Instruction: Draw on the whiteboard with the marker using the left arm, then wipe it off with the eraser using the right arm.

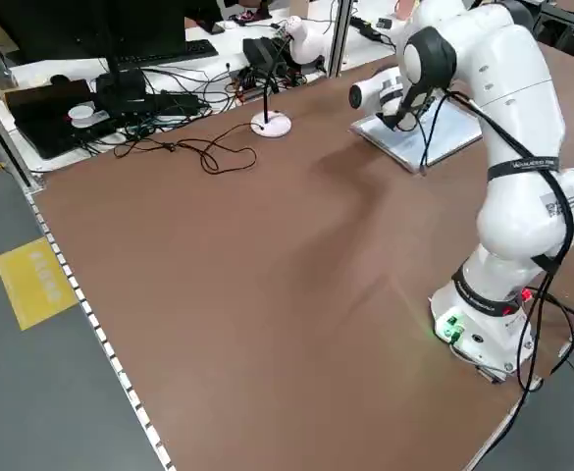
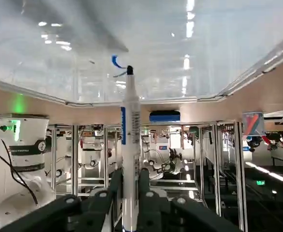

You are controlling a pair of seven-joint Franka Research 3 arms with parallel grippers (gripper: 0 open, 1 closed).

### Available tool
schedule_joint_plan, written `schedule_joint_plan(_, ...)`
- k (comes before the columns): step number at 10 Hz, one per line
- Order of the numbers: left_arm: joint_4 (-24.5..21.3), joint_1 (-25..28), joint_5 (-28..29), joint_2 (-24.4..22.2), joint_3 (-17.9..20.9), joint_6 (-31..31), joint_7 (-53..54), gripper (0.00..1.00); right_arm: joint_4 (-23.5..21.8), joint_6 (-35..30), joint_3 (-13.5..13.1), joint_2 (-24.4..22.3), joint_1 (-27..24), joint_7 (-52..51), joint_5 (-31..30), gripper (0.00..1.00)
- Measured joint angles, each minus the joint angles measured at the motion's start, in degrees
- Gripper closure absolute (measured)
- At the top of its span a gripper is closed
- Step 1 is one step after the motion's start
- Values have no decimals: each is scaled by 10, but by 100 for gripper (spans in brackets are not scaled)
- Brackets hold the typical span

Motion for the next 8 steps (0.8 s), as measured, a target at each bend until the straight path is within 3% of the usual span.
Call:
schedule_joint_plan(4,48,0,82,-12,0,0,-80,83,-7,0,1,0,0,-4,0,0)
schedule_joint_plan(8,69,3,232,-64,-1,-5,-104,83,-30,0,2,0,2,-20,0,0)
